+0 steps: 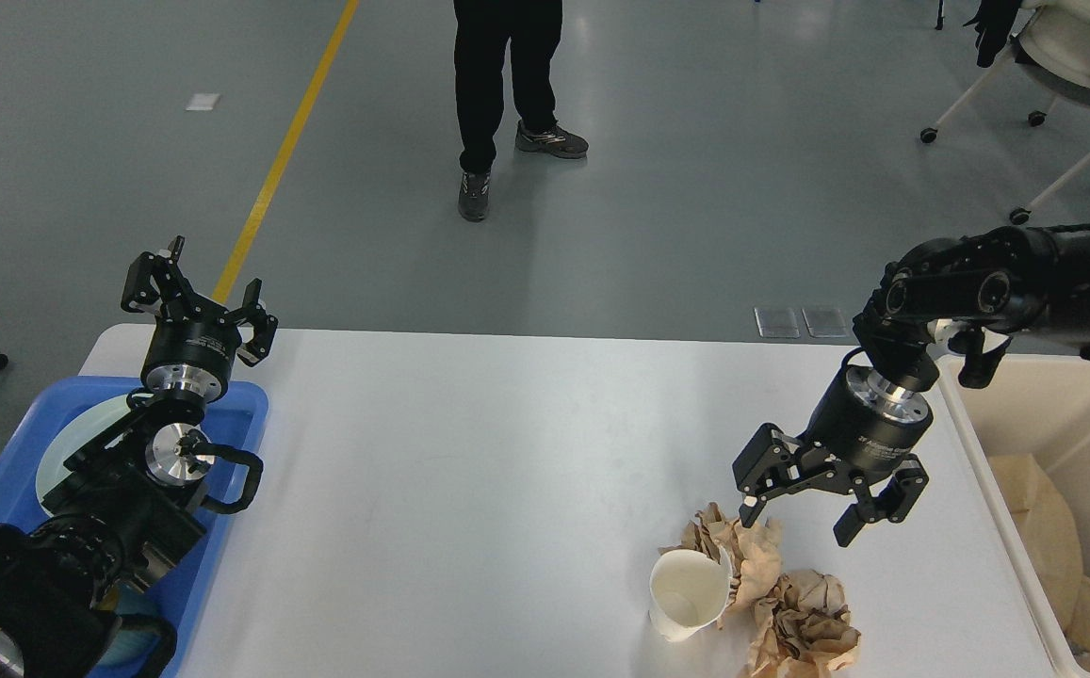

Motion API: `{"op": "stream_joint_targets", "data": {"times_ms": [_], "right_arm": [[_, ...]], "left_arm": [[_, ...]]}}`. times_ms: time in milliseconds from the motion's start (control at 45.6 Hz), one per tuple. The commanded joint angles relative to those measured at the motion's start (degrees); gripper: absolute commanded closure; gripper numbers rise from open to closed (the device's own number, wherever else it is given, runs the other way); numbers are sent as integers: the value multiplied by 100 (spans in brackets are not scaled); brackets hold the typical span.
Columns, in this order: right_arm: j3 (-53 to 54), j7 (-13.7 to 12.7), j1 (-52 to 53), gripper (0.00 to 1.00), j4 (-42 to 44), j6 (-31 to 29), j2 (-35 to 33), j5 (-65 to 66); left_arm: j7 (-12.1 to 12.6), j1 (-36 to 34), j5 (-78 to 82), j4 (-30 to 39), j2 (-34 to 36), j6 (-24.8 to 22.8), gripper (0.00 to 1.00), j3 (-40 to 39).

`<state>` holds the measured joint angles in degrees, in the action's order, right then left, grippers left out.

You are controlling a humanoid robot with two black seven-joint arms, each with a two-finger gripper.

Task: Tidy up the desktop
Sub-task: 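Swing the right gripper back over the crumpled paper, then lower the right gripper onto the crumpled brown paper and grasp it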

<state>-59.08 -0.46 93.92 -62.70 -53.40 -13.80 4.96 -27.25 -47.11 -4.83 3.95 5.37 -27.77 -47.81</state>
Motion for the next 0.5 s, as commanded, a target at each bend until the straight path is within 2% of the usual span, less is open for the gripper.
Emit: {"op": "stream_joint_targets", "data": {"times_ms": [0,132,482], "right_arm": [[98,-129,-374,0,21,444,123,5],[133,-305,-717,0,196,752,158,5],[353,-375,-1210,0,442,761,282,14]], "left_arm": [[0,0,8,0,-1,-1,4,0],[0,0,-1,0,-1,-1,4,0],[0,0,-1,0,-1,-1,4,0]]}}
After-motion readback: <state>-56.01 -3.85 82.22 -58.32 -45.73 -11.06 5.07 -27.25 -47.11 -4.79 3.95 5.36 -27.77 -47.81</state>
